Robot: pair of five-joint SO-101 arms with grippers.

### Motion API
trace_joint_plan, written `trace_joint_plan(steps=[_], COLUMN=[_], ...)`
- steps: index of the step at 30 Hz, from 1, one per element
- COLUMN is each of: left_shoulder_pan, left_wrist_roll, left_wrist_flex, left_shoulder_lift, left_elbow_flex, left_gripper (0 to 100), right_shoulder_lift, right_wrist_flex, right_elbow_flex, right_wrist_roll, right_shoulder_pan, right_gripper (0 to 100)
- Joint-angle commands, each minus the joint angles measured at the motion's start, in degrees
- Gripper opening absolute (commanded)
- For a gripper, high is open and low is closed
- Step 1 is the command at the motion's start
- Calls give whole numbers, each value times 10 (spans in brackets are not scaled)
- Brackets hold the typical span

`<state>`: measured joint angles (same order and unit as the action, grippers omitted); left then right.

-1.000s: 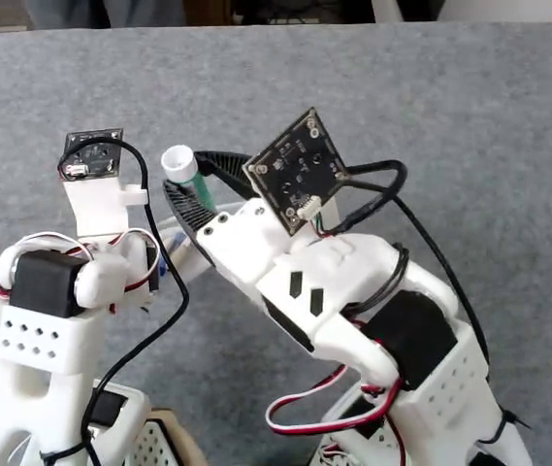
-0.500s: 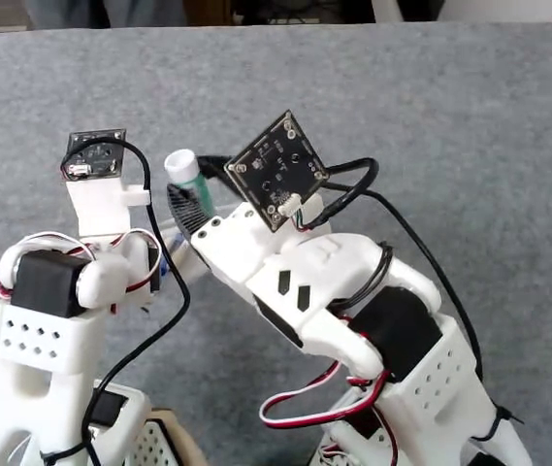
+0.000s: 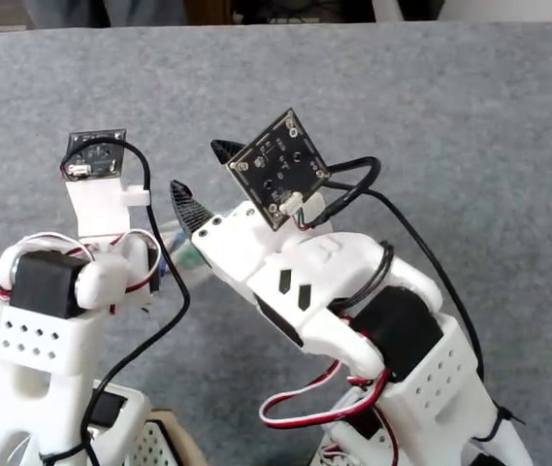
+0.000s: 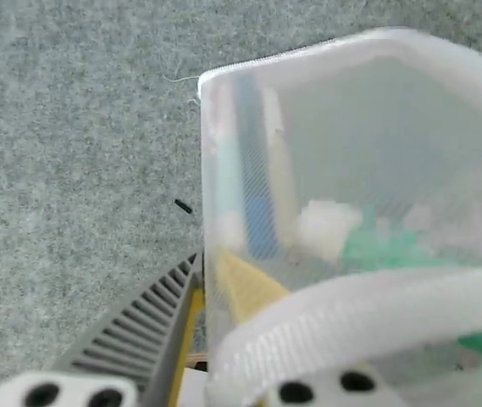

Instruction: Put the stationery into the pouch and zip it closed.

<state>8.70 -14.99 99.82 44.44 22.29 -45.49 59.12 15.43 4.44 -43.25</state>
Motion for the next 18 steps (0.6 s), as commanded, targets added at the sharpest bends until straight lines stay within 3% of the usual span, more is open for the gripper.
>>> trace_joint_plan(steps=[1, 8, 18], left_shoulder_pan=[11, 11, 11], left_wrist_roll=[1, 1, 1], left_wrist_flex=[8, 8, 8], left_shoulder_lift=[-4, -4, -4], left_elbow_flex=[0, -1, -2], left_gripper=[28, 28, 28], right_shoulder_lift=[-5, -7, -9], right_wrist_flex=[-10, -9, -9], right_elbow_flex=[-13, -29, -44], right_wrist_roll=[6, 7, 7], right_shoulder_pan=[-4, 0, 86], right_gripper=[194, 194, 194])
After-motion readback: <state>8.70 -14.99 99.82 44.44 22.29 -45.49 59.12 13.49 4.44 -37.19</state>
